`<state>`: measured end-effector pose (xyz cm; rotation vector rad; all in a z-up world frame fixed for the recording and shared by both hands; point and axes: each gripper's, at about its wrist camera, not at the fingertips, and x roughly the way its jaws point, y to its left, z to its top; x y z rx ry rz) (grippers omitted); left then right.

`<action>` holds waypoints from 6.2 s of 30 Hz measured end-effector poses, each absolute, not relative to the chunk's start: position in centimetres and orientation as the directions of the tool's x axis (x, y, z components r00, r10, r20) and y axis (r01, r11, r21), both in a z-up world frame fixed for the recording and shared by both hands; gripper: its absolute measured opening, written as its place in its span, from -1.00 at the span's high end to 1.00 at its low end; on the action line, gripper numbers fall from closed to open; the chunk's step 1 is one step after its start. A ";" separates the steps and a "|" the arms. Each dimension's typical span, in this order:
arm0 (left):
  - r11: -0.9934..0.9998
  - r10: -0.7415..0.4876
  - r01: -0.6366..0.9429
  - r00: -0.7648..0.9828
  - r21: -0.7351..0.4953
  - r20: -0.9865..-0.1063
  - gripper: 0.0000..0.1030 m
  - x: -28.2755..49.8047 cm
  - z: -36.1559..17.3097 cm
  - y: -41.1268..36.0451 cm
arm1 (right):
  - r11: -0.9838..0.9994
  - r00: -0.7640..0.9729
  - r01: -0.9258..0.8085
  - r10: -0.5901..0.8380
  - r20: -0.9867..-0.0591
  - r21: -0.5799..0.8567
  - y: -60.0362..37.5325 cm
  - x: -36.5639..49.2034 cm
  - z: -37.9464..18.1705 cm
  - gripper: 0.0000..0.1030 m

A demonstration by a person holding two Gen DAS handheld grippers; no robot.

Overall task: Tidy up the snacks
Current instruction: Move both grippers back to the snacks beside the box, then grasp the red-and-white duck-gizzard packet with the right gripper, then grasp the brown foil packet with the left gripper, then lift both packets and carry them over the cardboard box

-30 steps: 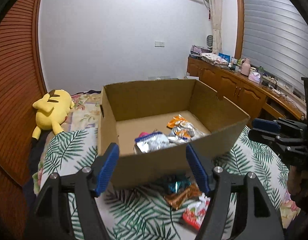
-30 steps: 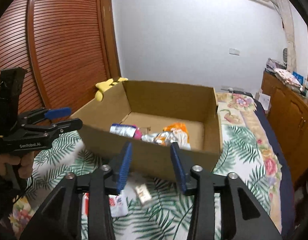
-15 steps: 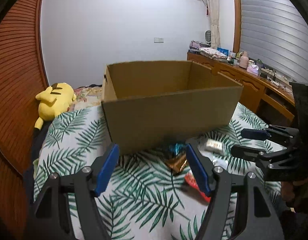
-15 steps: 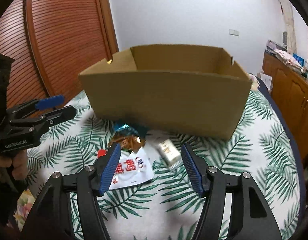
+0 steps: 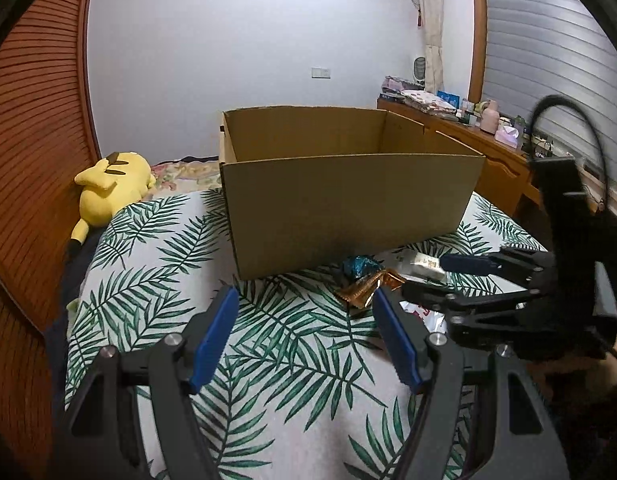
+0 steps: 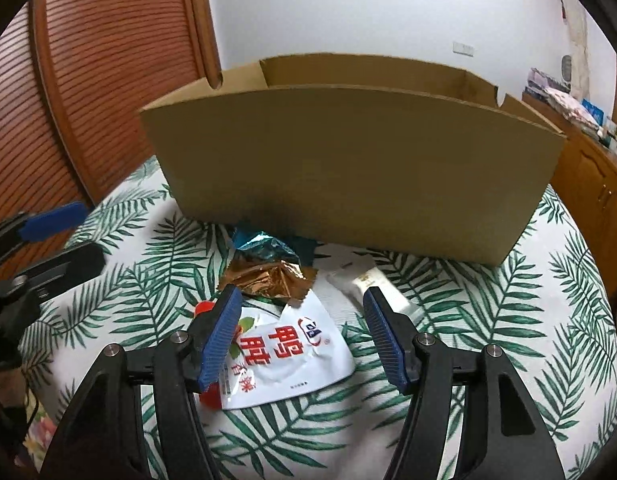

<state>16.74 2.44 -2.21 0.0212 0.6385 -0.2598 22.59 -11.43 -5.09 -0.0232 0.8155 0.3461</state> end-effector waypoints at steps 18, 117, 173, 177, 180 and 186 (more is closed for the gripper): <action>0.966 -0.250 0.240 0.770 -0.096 -0.587 -0.36 15.7 -2.4 2.7 | 0.949 0.571 -0.313 0.209 -0.794 0.025 -12.1 21.2 -7.0 -0.26; 0.872 -0.350 0.486 0.555 -0.047 -0.755 0.63 20.9 -5.1 -6.1 | 0.849 0.469 -0.525 0.340 -0.815 0.052 -16.3 21.8 -7.1 0.04; 0.926 -0.314 0.378 0.768 -0.001 -0.558 0.63 26.9 6.3 -4.6 | 0.844 0.672 -0.536 0.426 -0.606 0.000 -18.2 25.9 6.7 0.30; 0.933 -0.300 0.361 0.778 0.002 -0.552 0.63 28.5 6.6 -4.2 | 0.847 0.684 -0.531 0.417 -0.598 -0.016 -17.7 27.3 7.1 0.30; 0.939 -0.281 0.343 0.782 0.009 -0.556 0.62 29.8 6.3 -3.9 | 0.853 0.691 -0.522 0.411 -0.595 -0.017 -17.5 28.3 7.3 0.30; 0.950 -0.250 0.313 0.789 0.017 -0.561 0.62 32.3 5.7 -3.1 | 0.862 0.692 -0.508 0.410 -0.595 0.003 -17.7 30.3 6.8 0.29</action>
